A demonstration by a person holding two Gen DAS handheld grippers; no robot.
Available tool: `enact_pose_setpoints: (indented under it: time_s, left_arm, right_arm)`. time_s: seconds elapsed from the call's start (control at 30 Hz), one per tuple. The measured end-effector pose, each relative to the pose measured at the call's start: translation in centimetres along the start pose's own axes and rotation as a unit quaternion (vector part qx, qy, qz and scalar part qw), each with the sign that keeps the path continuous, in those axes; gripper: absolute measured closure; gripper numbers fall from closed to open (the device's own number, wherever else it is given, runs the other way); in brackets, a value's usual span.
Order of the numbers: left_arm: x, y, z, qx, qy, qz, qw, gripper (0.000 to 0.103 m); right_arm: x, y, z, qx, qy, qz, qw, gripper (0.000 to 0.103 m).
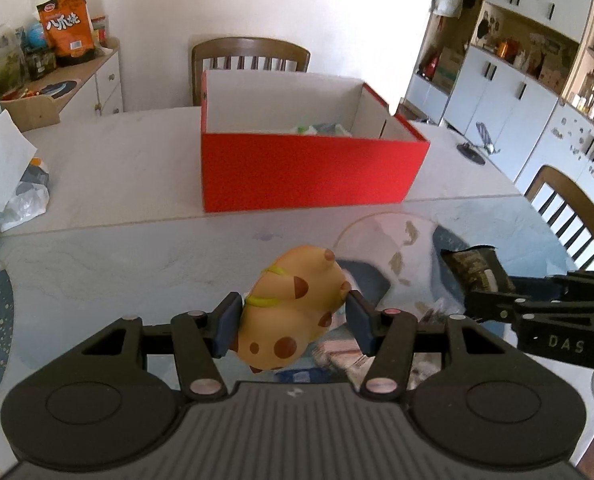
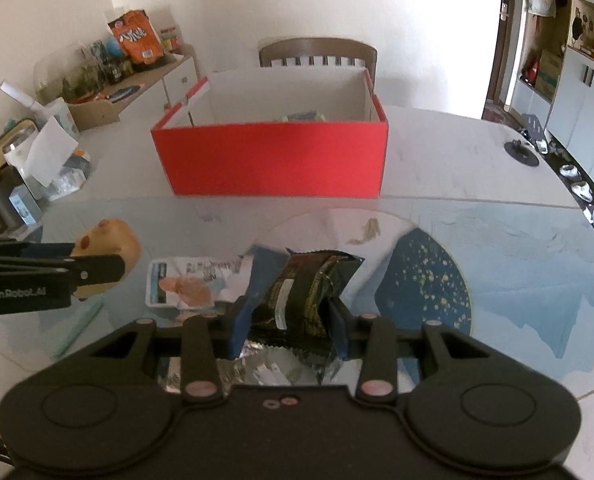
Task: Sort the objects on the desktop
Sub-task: 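Carry the plush toy and chocolate bar up toward the red box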
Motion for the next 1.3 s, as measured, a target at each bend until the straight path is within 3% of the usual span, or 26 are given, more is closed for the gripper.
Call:
enact_pose_setpoints:
  time_s: [0.6,1.3]
  left_arm:
    - [5.6,3.6,-1.0,-0.027,0.036,-0.004,0.999,0.047]
    - [12.2,5.5,0.8,-0.021,0.071,-0.016,0.9971,0.047]
  right_arm:
    - [4.8,0.9,-1.8,0.004,0.044,-0.005,0.999,0.062]
    - [11.3,3.3,-0.9,0.02,0.084,-0.031,0.996,0.062]
Point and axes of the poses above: each gripper's, at about its wrist camera, not at the fingertips, and z roughly the way its jaws point, y to its right, x to its top, the point moved 7 cm from there along z, roughly the way its jaws point, and after that the axes turned 10 degrees about -z, right-handed, at the moved point
